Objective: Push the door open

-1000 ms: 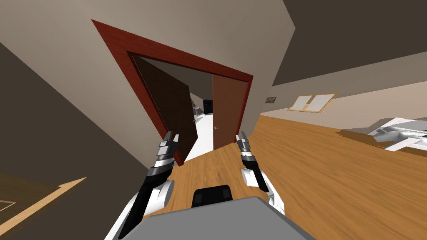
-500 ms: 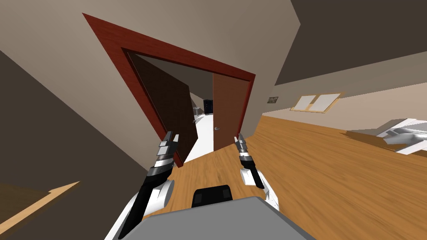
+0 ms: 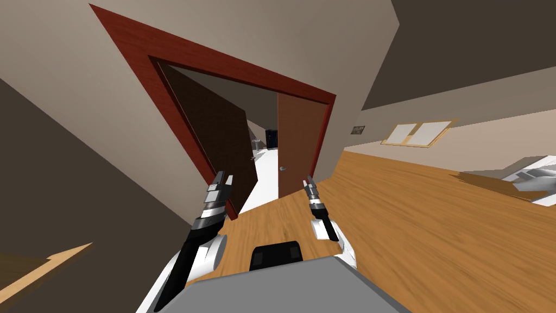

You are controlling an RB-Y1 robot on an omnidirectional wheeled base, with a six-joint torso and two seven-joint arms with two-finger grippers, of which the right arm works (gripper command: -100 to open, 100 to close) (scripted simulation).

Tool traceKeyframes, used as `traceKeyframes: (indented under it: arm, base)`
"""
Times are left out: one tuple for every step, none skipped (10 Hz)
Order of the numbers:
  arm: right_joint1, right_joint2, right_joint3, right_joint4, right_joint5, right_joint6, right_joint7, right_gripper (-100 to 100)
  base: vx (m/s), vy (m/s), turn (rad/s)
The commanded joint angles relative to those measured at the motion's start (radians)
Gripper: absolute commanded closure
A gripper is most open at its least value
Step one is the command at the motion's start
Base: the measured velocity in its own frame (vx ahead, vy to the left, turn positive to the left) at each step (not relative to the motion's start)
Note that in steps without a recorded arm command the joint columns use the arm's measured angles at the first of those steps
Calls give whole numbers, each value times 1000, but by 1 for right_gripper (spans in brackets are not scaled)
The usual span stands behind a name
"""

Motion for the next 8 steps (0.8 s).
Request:
traceKeyframes:
  arm:
    - [-19,-3,2,50,11,-17,-4,-100]
    - [-34,-6,2,87,17,-27,-8,-100]
    - [-34,-6,2,102,17,-27,-8,-100]
    - [-50,-8,2,142,24,-36,-11,-100]
    - [-66,-11,2,170,31,-46,-15,-100]
    - [-66,-11,2,183,31,-46,-15,-100]
    - [-81,-14,2,217,38,-56,-19,-100]
    - [-97,-16,2,250,45,-66,-22,-100]
  base:
    - [75,-14,39]
    - [91,-23,36]
    - [66,-13,9]
    - [66,-11,17]
    - [85,-16,35]
    - [59,-11,14]
    - [52,-10,15]
    - [74,-27,33]
